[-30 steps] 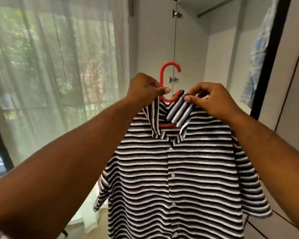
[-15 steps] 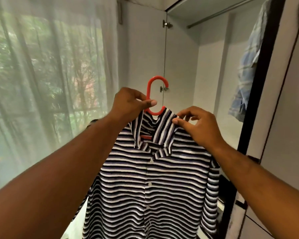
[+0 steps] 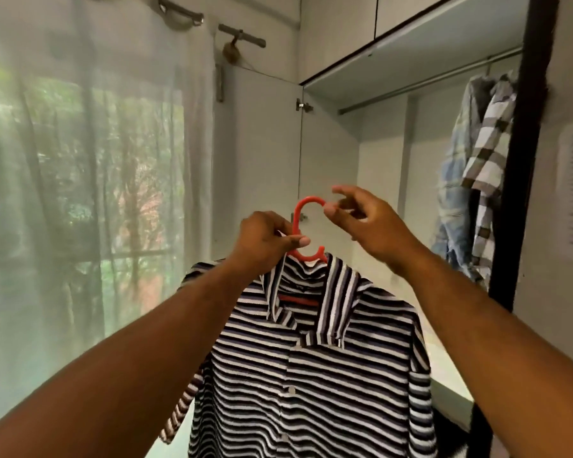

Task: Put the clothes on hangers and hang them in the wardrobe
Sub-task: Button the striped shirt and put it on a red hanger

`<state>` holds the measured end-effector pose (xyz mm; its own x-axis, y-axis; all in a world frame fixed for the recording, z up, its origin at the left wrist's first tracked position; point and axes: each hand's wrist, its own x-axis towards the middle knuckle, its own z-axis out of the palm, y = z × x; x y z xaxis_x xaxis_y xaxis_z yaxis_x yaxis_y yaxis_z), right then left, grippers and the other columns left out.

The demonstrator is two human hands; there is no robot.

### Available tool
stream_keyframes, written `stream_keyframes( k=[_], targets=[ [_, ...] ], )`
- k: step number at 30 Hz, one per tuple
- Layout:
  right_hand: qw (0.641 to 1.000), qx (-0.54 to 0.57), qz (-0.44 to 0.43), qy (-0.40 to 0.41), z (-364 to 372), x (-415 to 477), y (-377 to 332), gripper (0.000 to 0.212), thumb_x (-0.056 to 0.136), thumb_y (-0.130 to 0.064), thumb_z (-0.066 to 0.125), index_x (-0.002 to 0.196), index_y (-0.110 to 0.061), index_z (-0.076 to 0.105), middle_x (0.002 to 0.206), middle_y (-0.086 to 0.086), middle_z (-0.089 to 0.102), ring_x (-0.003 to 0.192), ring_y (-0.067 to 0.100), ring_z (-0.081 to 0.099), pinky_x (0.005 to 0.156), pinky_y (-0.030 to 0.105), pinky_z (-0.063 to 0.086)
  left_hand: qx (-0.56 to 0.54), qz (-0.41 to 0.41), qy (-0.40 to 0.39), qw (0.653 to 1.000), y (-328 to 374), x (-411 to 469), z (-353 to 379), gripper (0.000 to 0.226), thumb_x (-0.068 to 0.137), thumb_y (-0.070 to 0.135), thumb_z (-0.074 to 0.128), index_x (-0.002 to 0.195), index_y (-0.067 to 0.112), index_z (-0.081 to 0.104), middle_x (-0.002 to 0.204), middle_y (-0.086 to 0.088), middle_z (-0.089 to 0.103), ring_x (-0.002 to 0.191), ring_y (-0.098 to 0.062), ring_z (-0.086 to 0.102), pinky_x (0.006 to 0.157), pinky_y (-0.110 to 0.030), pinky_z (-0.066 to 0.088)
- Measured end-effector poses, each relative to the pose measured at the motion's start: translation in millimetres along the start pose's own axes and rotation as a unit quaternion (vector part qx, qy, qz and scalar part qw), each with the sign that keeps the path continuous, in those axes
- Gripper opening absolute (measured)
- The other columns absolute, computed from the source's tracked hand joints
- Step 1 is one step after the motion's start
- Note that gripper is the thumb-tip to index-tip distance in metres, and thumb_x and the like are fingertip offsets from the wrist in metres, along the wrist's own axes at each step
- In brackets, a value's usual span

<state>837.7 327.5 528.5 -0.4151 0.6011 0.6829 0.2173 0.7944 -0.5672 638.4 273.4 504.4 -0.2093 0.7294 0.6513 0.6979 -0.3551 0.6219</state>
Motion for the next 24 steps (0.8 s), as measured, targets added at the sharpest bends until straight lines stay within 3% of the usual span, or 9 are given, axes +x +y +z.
stream_keyframes(
  k=[2, 4, 7, 10, 12, 15, 17, 20, 24],
  targets=[
    [0.998, -0.013, -0.006, -0.055, 9, 30, -5, 0.055, 0.091, -0.06, 0.06, 0.139, -0.033, 0.055, 0.111, -0.006, 0.071, 0.09, 0.009, 0.068, 0.074, 0.03, 0.056, -0.004, 0.037, -0.016, 0.999, -17, 19, 11, 0.02, 0.077, 0.032, 0.085, 0.081, 0.017, 0.073, 0.08, 0.007, 0.069, 0.066, 0.004, 0.067, 0.064, -0.021, 0.056],
    [0.996, -0.051, -0.022, -0.075, 26, 62, 1, 0.035, 0.096, -0.046, 0.062, 0.12, -0.021, 0.07, 0.089, -0.003, 0.075, 0.067, 0.009, 0.066, 0.062, 0.029, 0.053, 0.004, 0.062, -0.023, 0.998, -40, 44, 22, 0.021, 0.076, 0.036, 0.085, 0.077, 0.019, 0.072, 0.079, 0.011, 0.066, 0.064, 0.005, 0.063, 0.061, -0.016, 0.048],
    [0.985, -0.155, -0.014, -0.08, 53, 109, 21, 0.025, 0.098, -0.034, 0.064, 0.095, -0.012, 0.077, 0.061, -0.003, 0.069, 0.048, 0.007, 0.057, 0.054, 0.026, 0.05, -0.012, 0.055, -0.024, 0.998, -85, 87, 35, 0.024, 0.073, 0.042, 0.086, 0.078, 0.022, 0.074, 0.084, 0.011, 0.068, 0.073, -0.004, 0.065, 0.073, -0.033, 0.056],
    [0.966, -0.226, 0.012, -0.123, 79, 156, 43, 0.019, 0.097, -0.029, 0.067, 0.091, -0.012, 0.075, 0.067, 0.001, 0.072, 0.047, 0.008, 0.058, 0.05, 0.02, 0.049, -0.041, 0.065, -0.056, 0.995, -132, 131, 36, 0.019, 0.073, 0.044, 0.085, 0.075, 0.029, 0.074, 0.085, 0.01, 0.07, 0.075, -0.007, 0.064, 0.076, -0.034, 0.054],
    [0.96, -0.237, 0.026, -0.147, 84, 182, 52, 0.016, 0.097, -0.024, 0.067, 0.094, -0.011, 0.075, 0.072, 0.005, 0.074, 0.048, 0.007, 0.058, 0.047, 0.018, 0.047, -0.027, 0.105, -0.09, 0.99, -159, 155, 28, 0.019, 0.076, 0.05, 0.08, 0.084, 0.034, 0.074, 0.093, 0.012, 0.07, 0.084, -0.006, 0.063, 0.079, -0.032, 0.052],
    [0.957, -0.237, 0.067, -0.152, 77, 226, 68, 0.015, 0.097, -0.022, 0.067, 0.097, -0.009, 0.075, 0.074, 0.007, 0.074, 0.05, 0.01, 0.054, 0.047, 0.021, 0.044, 0.091, 0.152, -0.11, 0.978, -219, 199, 10, 0.057, 0.076, 0.083, 0.055, 0.115, 0.043, 0.065, 0.112, 0.024, 0.065, 0.097, 0.0, 0.06, 0.083, -0.033, 0.05],
    [0.96, -0.228, 0.086, -0.138, 66, 248, 80, 0.016, 0.097, -0.021, 0.067, 0.098, -0.008, 0.075, 0.075, 0.011, 0.073, 0.049, 0.011, 0.051, 0.047, 0.022, 0.042, 0.121, 0.127, -0.138, 0.975, -263, 218, 3, 0.072, 0.073, 0.092, 0.038, 0.124, 0.046, 0.058, 0.114, 0.023, 0.066, 0.1, -0.002, 0.062, 0.089, -0.036, 0.052],
    [0.957, -0.239, 0.103, -0.13, 54, 279, 105, 0.017, 0.098, -0.02, 0.066, 0.099, -0.006, 0.075, 0.076, 0.014, 0.071, 0.048, 0.011, 0.049, 0.045, 0.023, 0.04, 0.089, 0.115, -0.129, 0.981, -315, 248, 12, 0.054, 0.079, 0.083, 0.034, 0.109, 0.048, 0.062, 0.104, 0.014, 0.072, 0.096, -0.008, 0.068, 0.089, -0.037, 0.054],
    [0.948, -0.271, 0.107, -0.13, 37, 310, 135, 0.015, 0.098, -0.02, 0.066, 0.096, -0.008, 0.075, 0.072, 0.011, 0.07, 0.046, 0.013, 0.049, 0.043, 0.023, 0.039, 0.134, 0.135, -0.063, 0.98, -357, 275, 31, 0.046, 0.098, 0.065, 0.035, 0.118, 0.038, 0.066, 0.095, -0.005, 0.077, 0.085, -0.026, 0.071, 0.08, -0.041, 0.056]
  ],
)
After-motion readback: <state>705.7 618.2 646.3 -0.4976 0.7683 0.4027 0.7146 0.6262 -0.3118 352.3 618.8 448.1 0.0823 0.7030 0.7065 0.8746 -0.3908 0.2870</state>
